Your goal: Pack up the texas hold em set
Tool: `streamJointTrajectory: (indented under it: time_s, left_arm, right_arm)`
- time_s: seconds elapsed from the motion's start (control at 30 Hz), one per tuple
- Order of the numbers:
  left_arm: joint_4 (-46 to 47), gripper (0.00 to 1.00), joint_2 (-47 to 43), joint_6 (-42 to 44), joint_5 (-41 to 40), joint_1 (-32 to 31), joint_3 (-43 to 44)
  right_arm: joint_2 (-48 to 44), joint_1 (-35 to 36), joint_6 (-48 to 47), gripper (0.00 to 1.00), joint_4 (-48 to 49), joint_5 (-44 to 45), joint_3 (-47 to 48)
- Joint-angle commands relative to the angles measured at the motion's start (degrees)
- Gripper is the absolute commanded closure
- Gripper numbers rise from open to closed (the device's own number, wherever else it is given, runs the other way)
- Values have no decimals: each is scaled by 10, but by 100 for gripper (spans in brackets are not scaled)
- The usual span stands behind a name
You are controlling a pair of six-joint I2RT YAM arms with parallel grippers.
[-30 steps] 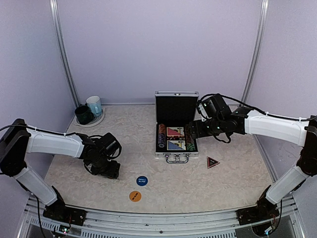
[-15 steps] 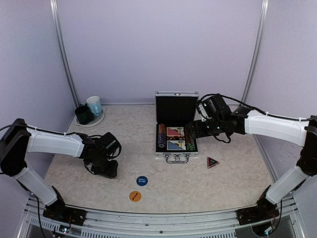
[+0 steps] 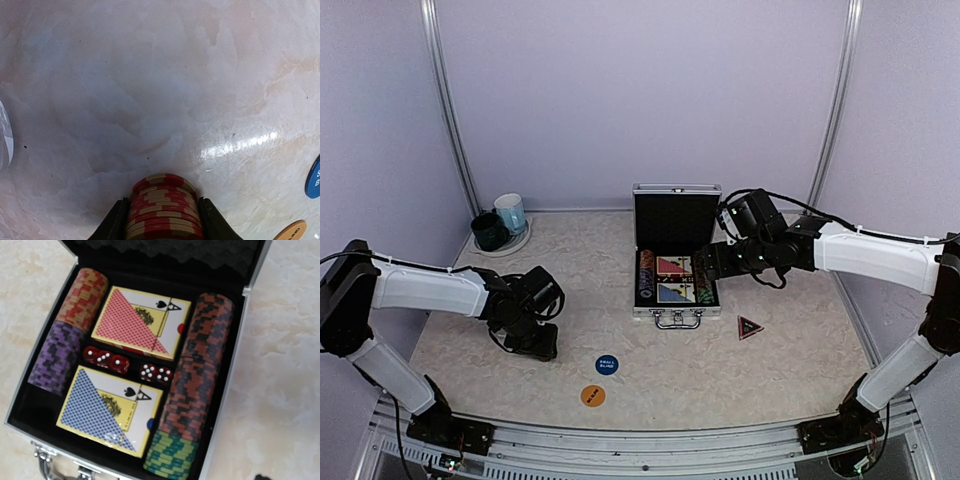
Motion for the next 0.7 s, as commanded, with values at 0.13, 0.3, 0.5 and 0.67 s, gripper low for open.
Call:
streamJointTrajectory:
  time_s: [0.13,0.3,0.5,0.67]
  left_arm:
    - [-17,95,-9,0,-2,-4,21]
    - [-17,100,-2,10,-22,-8,42]
    - [-39,100,1,20,-42,-30,74]
    - [-60,100,3,38,-57,-56,116]
  right_arm:
    - [2,-4,-2,20,-1,-17,12]
    - [1,-4,1,20,-1,-24,13]
    - [3,-5,3,20,1,-42,12]
    - [13,-5,15,20,18,-100,11]
